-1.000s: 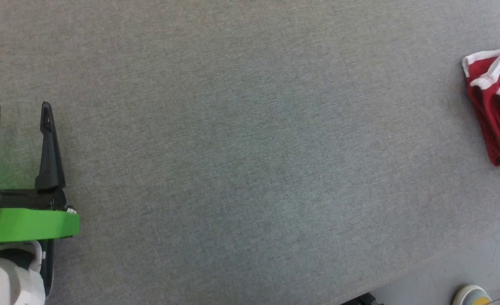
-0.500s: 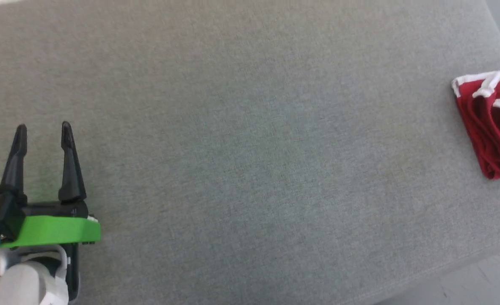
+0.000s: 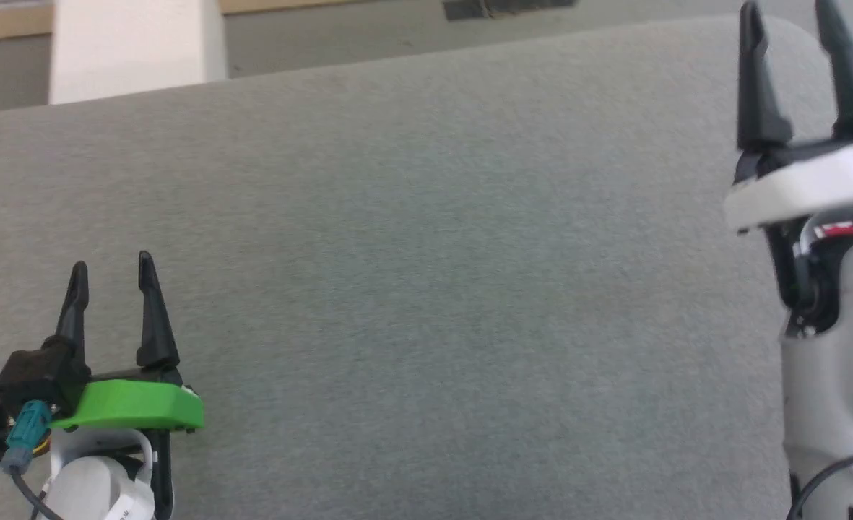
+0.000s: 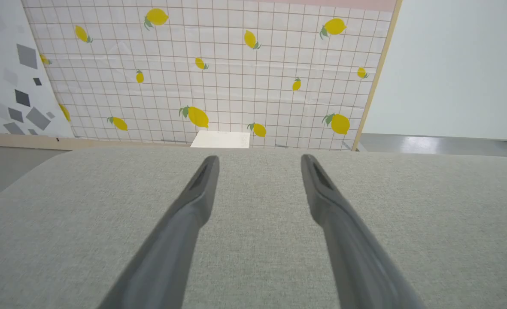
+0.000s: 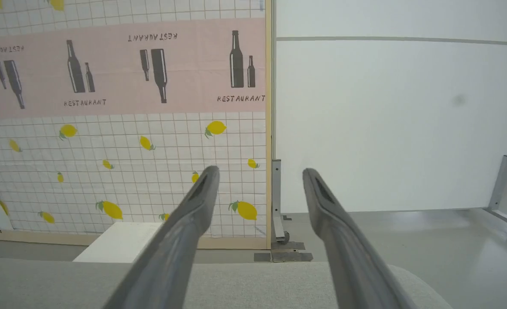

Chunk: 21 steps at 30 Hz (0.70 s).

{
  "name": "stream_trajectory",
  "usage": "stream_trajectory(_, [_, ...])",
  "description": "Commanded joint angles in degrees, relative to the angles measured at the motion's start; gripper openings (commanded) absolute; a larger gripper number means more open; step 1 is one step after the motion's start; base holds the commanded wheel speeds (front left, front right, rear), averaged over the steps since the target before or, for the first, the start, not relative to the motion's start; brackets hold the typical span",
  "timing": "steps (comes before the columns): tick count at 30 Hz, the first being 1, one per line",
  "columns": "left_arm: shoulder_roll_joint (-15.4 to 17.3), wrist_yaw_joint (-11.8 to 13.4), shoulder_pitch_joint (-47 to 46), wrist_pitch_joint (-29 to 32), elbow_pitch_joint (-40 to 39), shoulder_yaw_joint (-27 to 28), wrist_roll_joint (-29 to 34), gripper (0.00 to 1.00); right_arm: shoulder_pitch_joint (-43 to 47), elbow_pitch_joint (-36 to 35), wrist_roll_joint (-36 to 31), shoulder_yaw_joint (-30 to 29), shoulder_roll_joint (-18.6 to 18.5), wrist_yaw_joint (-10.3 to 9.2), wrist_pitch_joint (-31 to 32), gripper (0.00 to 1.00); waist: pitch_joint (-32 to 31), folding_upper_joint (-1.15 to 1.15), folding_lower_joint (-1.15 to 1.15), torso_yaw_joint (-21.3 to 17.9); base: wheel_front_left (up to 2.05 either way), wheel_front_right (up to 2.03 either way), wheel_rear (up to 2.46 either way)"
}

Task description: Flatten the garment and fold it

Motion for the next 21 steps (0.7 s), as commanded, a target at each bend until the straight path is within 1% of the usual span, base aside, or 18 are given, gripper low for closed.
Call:
stream_trajectory(1, [-0.1,0.0,-1.1,-0.4,0.9,0.0,-0.7,1.00,2.1,0.2,-0.1,-0.2,0.6,-0.10,-1.9,1.00,-6.2,0.00,0.00,6.9,0.00,0.00,0.00])
stream_trajectory(4, [-0.6,0.4,-1.3,-0.8,2.3,0.0,-0.9,1.00,5.3,1.4,1.3,-0.7,1.4,-0.10,-5.8,1.00,-7.4,0.00,0.00,8.3,0.00,0.00,0.00])
stream_trajectory(7, [-1.2,0.7,-1.0,-1.1,3.3,-0.2,-1.0,1.00,9.1,3.4,4.7,0.3,1.4,-0.10,-9.9,1.00,-8.6,0.00,0.00,9.2,0.00,0.00,0.00])
stream_trajectory(9, [-1.7,1.0,-0.6,-1.2,3.6,-0.3,-1.1,1.00,11.8,4.6,5.4,1.0,1.5,-0.10,-11.5,1.00,-9.1,0.00,0.00,9.5,0.00,0.00,0.00])
stream_trajectory(14, [-3.0,1.5,0.4,-1.7,3.8,-0.5,-1.3,1.00,17.9,5.8,6.4,1.6,1.5,-0.10,-13.0,1.00,-10.0,0.00,0.00,9.9,0.00,0.00,0.00])
stream_trajectory(21, [-4.7,1.6,1.6,-2.1,4.5,-1.7,-1.5,1.00,24.4,4.1,4.9,3.2,1.5,-0.10,-13.3,1.00,-10.8,0.00,0.00,10.2,0.00,0.00,0.00])
